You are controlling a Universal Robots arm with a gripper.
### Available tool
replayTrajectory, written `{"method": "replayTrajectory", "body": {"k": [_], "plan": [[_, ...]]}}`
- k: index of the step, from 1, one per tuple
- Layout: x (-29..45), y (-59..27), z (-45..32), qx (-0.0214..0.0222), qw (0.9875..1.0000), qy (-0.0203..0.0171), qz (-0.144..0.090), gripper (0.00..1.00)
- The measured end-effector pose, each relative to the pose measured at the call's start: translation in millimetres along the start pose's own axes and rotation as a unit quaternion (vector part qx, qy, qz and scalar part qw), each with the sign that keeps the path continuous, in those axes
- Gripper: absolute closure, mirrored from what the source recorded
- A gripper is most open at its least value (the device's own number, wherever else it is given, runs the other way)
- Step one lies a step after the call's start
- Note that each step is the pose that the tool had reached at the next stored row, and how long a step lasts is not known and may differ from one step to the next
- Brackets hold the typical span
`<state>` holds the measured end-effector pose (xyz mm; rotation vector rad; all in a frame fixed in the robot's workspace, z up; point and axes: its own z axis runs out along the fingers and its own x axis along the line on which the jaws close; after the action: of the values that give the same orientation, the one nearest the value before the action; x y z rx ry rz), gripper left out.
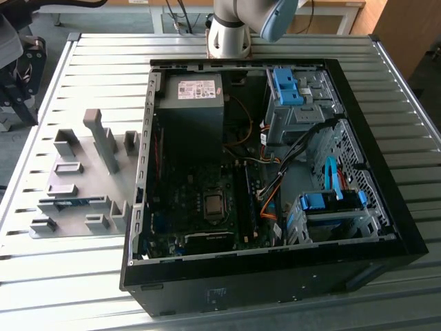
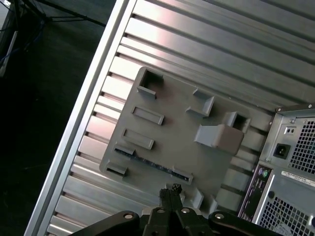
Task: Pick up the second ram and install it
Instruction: 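Pick up the second ram and move it above second insertion slot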
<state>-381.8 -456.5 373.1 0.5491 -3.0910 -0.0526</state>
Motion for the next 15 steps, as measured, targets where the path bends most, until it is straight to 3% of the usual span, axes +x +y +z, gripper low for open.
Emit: {"method": "replayTrajectory", "body": {"k": [15], "plan": [[0.2, 0.0, 0.3, -0.0001, 0.9996, 0.0010, -0.030, 0.90]]}}
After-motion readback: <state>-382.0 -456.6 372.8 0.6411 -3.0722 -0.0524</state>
